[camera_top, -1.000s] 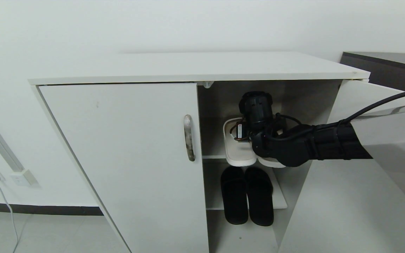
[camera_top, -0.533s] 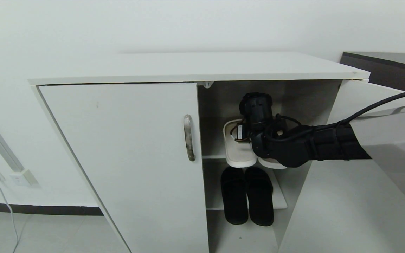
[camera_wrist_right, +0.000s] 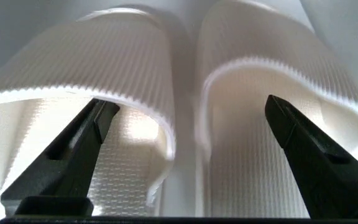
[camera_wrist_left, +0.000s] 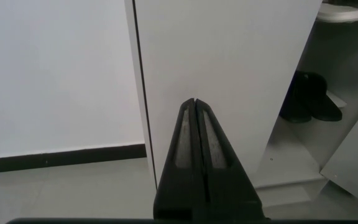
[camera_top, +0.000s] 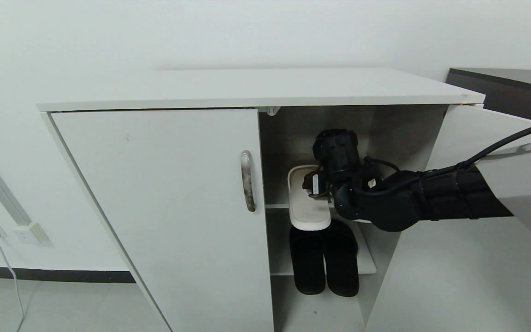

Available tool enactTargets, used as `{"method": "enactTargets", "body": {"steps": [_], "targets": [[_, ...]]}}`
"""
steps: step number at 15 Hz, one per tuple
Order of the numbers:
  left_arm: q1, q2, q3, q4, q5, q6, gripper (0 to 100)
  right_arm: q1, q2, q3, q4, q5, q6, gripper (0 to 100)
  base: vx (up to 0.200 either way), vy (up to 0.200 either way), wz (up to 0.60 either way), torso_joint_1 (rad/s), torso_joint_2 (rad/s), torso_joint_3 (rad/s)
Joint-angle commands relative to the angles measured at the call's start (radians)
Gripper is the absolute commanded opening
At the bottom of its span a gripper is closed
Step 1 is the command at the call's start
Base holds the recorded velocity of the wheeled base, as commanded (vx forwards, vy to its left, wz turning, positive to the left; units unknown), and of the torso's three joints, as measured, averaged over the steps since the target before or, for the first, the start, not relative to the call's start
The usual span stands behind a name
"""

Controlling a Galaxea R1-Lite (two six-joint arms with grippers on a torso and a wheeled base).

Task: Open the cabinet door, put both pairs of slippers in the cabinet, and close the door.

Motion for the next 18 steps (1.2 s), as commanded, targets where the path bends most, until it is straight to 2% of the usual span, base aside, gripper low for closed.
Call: {"method": "enactTargets", "body": {"steps": [1, 5, 10, 13, 15, 17, 18], "targets": [[0.000, 0.001, 0.000, 0.000, 0.000, 0.000, 0, 0.020, -0.072, 0.036, -0.006, -0.002, 0.001, 100, 0.000, 0.000, 0.00, 0.000, 0.00, 0.000], [0.000, 0.001, 0.000, 0.000, 0.000, 0.000, 0, 0.029, -0.147, 0.117, -0.006, -0.002, 0.003, 100, 0.000, 0.000, 0.00, 0.000, 0.00, 0.000], [0.000, 0.001, 0.000, 0.000, 0.000, 0.000, 0, 0.098, -0.239, 0.241, -0.024, 0.009, 0.006, 100, 0.000, 0.000, 0.00, 0.000, 0.00, 0.000], [0.000, 0.001, 0.000, 0.000, 0.000, 0.000, 0, 0.193, -0.374, 0.522, -0.211, 0.075, -0.004, 100, 0.000, 0.000, 0.00, 0.000, 0.00, 0.000], [0.000, 0.001, 0.000, 0.000, 0.000, 0.000, 0, 0.207, -0.454, 0.675, -0.328, 0.147, -0.020, 100, 0.000, 0.000, 0.00, 0.000, 0.00, 0.000], [0.000, 0.001, 0.000, 0.000, 0.000, 0.000, 0, 0.213, -0.506, 0.760, -0.368, 0.220, -0.059, 100, 0.000, 0.000, 0.00, 0.000, 0.00, 0.000], [0.000, 0.001, 0.000, 0.000, 0.000, 0.000, 0, 0.216, -0.510, 0.770, -0.371, 0.222, -0.074, 0, 0.000, 0.000, 0.00, 0.000, 0.00, 0.000]]}}
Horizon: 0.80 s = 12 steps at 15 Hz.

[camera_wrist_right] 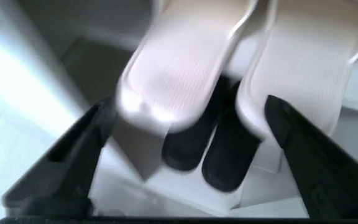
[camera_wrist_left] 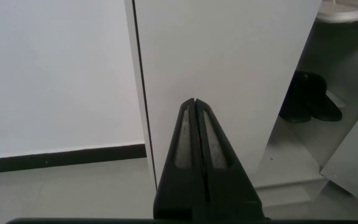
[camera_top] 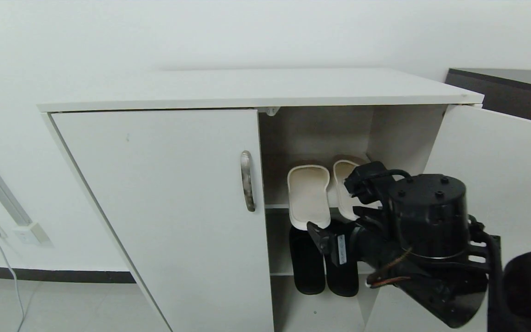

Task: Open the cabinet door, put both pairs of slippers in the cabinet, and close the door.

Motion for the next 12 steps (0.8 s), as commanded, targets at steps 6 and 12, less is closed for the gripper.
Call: {"method": "enactTargets", "body": {"steps": [6, 12], "targets": [[0.000, 0.001, 0.000, 0.000, 0.000, 0.000, 0, 0.040, -0.061, 0.069, -0.009, 0.006, -0.003, 0, 0.000, 0.000, 0.00, 0.000, 0.00, 0.000], [0.000, 0.001, 0.000, 0.000, 0.000, 0.002, 0, 0.055, -0.050, 0.083, -0.009, 0.006, -0.006, 0, -0.033, 0.000, 0.00, 0.000, 0.00, 0.000]]}}
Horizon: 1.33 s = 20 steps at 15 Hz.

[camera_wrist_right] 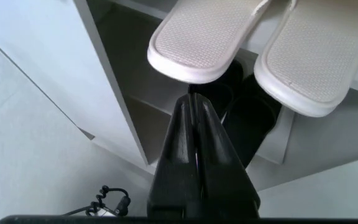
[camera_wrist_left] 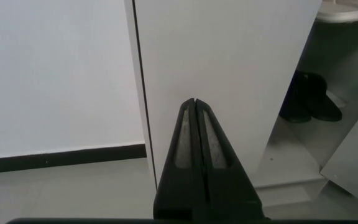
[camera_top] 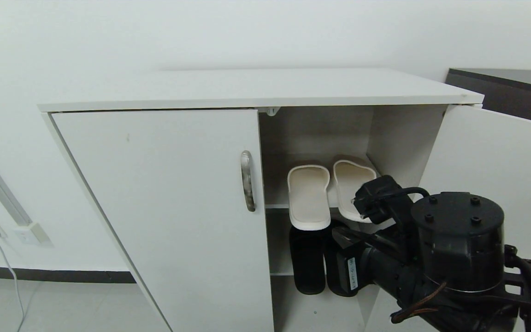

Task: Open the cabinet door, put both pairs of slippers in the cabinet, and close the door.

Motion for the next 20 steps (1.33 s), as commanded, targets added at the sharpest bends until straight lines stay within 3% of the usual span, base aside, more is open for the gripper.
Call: {"method": "enactTargets", "body": {"steps": [1, 13, 17, 20], "targets": [[0.000, 0.001, 0.000, 0.000, 0.000, 0.001, 0, 0.001, 0.014, 0.000, 0.000, -0.002, 0.003, 0, -0.200, 0.000, 0.00, 0.002, 0.01, 0.007], [0.000, 0.001, 0.000, 0.000, 0.000, -0.001, 0, -0.007, 0.033, 0.024, -0.002, -0.003, 0.011, 0, -0.200, 0.000, 0.00, 0.002, 0.00, 0.004], [0.000, 0.001, 0.000, 0.000, 0.000, -0.001, 0, -0.053, 0.066, 0.034, -0.032, 0.001, 0.011, 0, -0.200, 0.000, 0.00, -0.001, 0.00, 0.004], [0.000, 0.001, 0.000, 0.000, 0.000, -0.001, 0, -0.070, 0.117, 0.053, -0.097, 0.000, 0.002, 0, 0.000, 0.000, 0.00, 0.000, 0.00, 0.000]]}}
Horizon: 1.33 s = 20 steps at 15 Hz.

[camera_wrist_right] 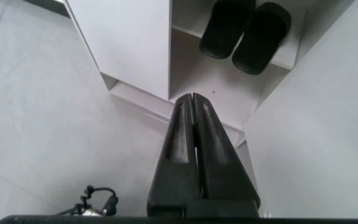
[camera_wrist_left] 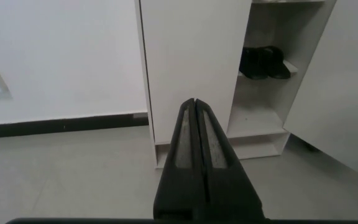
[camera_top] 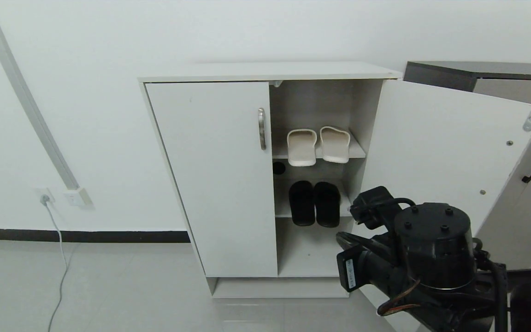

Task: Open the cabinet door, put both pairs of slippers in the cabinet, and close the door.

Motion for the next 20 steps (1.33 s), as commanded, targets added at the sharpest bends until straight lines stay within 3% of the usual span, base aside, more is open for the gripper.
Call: {"method": "enactTargets", "body": {"steps": [1, 17, 20], "targets": [[0.000, 0.001, 0.000, 0.000, 0.000, -0.001, 0, -0.013, 0.052, 0.008, -0.021, 0.000, 0.000, 0, 0.000, 0.000, 0.00, 0.000, 0.00, 0.000], [0.000, 0.001, 0.000, 0.000, 0.000, -0.001, 0, -0.019, 0.078, 0.013, -0.029, -0.002, 0.000, 0, 0.000, 0.000, 0.00, 0.000, 0.00, 0.000], [0.000, 0.001, 0.000, 0.000, 0.000, -0.001, 0, -0.019, 0.078, 0.014, -0.029, -0.002, -0.002, 0, 0.000, 0.000, 0.00, 0.023, -0.25, -0.258]]}}
